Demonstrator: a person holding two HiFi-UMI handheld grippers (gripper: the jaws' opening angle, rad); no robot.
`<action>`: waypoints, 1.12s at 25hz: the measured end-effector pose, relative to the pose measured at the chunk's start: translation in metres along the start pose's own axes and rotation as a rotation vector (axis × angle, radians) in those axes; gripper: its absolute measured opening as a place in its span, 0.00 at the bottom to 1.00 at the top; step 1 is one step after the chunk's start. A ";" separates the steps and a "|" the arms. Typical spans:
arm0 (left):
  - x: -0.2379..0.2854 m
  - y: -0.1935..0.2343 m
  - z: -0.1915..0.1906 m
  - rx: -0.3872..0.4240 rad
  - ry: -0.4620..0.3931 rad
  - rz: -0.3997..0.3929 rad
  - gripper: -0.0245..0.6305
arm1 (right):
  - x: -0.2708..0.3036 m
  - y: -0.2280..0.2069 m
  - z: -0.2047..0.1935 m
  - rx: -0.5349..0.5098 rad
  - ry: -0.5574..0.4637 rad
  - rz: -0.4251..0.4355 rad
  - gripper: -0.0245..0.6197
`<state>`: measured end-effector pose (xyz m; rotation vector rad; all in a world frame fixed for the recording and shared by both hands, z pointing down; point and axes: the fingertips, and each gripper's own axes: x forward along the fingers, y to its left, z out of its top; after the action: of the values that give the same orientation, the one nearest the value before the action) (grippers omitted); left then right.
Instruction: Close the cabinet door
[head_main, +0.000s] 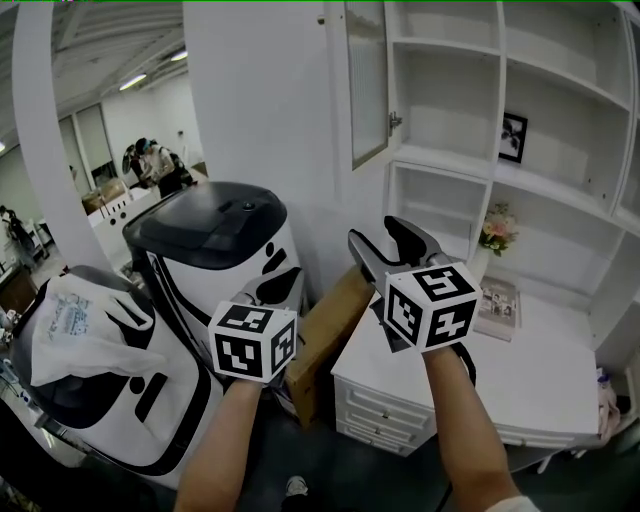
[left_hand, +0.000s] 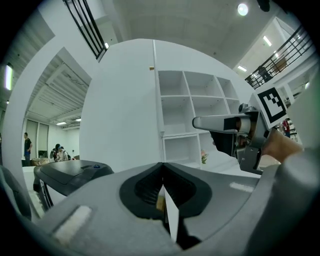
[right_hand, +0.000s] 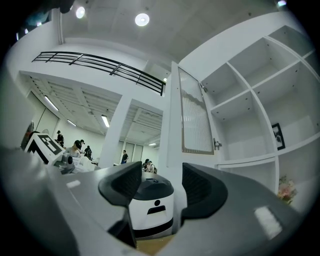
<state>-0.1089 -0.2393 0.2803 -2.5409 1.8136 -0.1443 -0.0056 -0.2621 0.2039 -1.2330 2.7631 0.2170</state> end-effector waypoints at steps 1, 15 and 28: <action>0.005 0.004 0.001 0.004 -0.002 -0.009 0.04 | 0.006 -0.001 0.001 -0.002 -0.004 -0.007 0.41; 0.079 0.073 0.024 0.021 -0.050 -0.170 0.04 | 0.095 -0.018 0.015 -0.063 -0.012 -0.162 0.42; 0.118 0.092 0.029 0.004 -0.087 -0.332 0.04 | 0.130 -0.032 0.017 -0.105 0.018 -0.314 0.41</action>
<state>-0.1553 -0.3821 0.2527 -2.7760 1.3494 -0.0397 -0.0673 -0.3746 0.1637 -1.6780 2.5512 0.3250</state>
